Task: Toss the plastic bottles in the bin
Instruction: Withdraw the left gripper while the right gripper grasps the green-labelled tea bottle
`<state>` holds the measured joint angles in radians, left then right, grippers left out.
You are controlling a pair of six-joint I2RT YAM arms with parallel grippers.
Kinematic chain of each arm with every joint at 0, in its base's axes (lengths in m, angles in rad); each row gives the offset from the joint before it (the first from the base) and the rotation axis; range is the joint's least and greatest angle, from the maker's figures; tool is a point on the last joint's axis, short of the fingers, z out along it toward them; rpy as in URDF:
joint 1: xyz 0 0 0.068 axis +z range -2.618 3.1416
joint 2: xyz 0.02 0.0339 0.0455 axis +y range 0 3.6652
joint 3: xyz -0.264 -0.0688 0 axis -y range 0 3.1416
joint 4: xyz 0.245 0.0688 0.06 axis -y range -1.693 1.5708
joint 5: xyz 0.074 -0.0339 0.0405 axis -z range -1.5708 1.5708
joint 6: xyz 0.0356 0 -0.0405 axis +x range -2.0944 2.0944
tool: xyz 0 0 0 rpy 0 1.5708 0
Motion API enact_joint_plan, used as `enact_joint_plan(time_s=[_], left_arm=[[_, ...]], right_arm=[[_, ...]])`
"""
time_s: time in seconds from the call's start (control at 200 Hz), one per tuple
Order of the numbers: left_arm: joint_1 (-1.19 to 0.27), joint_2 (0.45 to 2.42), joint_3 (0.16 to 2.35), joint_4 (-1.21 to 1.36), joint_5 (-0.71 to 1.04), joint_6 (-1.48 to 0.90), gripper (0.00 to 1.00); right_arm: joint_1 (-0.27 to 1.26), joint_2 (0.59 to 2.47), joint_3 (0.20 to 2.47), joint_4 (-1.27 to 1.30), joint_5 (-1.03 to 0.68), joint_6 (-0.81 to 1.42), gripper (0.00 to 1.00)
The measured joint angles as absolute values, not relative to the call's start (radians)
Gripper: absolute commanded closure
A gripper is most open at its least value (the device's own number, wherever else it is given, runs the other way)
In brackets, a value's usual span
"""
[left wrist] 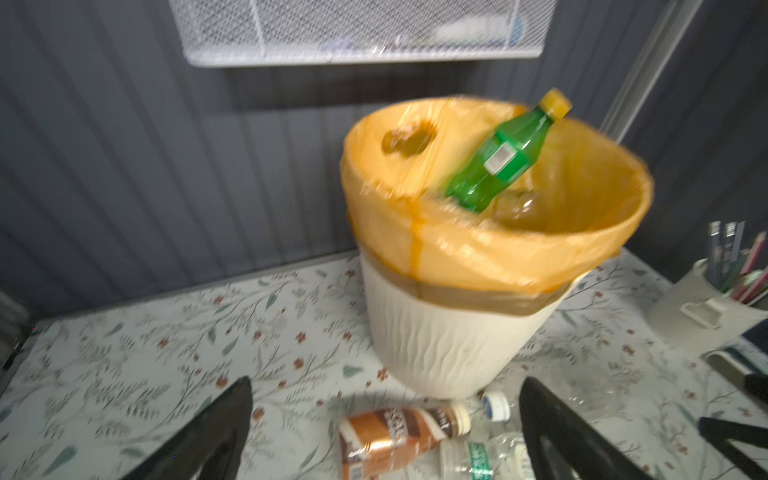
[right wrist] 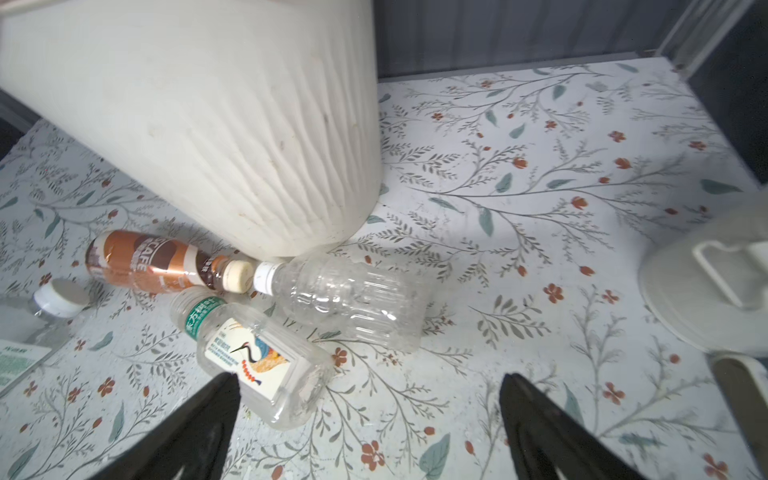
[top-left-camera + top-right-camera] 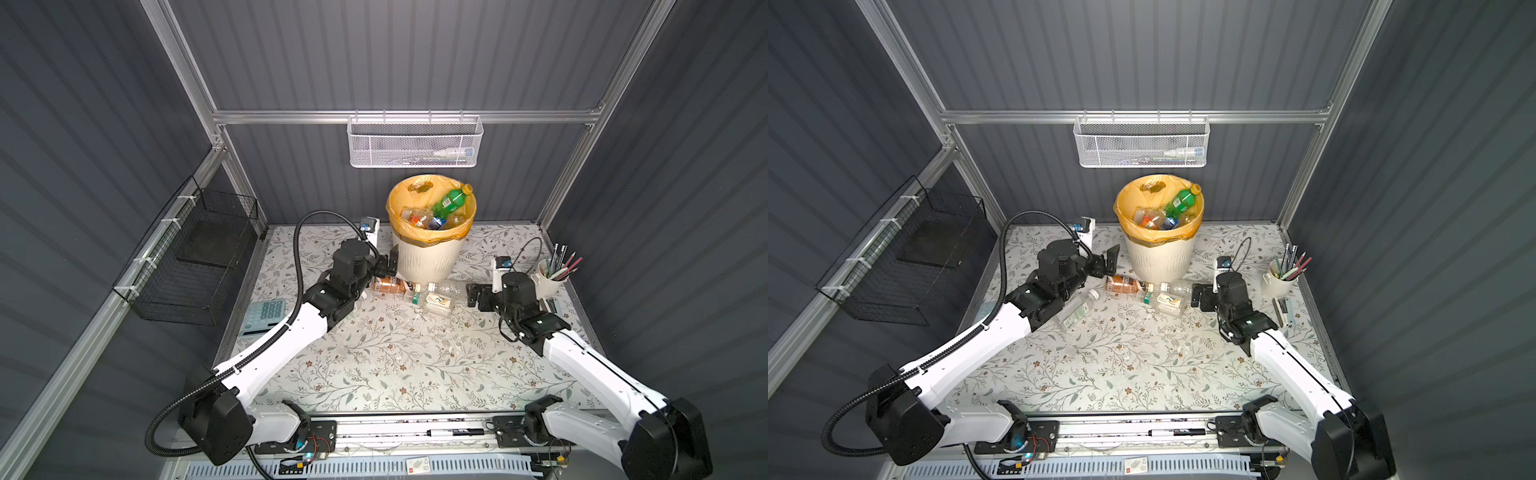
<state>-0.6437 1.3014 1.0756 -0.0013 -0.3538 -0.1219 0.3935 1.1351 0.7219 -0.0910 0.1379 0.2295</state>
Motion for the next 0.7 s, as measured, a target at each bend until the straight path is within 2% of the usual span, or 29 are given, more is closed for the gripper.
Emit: enact_joint_plan(time_s=[0.295,0.545,0.7], left_arm=[[-0.607,1.227,0.892,-0.091,-0.482,-0.228,0.0],[-0.6,1.207,0.801,-0.153,-0.532,-0.286,0.0],[-0.6,1.192,0.782,-0.174,-0.536,-0.306,0.0]], right_arm=[[0.579,1.45,0.962,-0.206,0.123,0.053,0.01],[0.626,1.684,1.158,-0.326,0.1,-0.055,0.01],[0.637,1.794,1.225,-0.4,0.092,-0.09,0.05]])
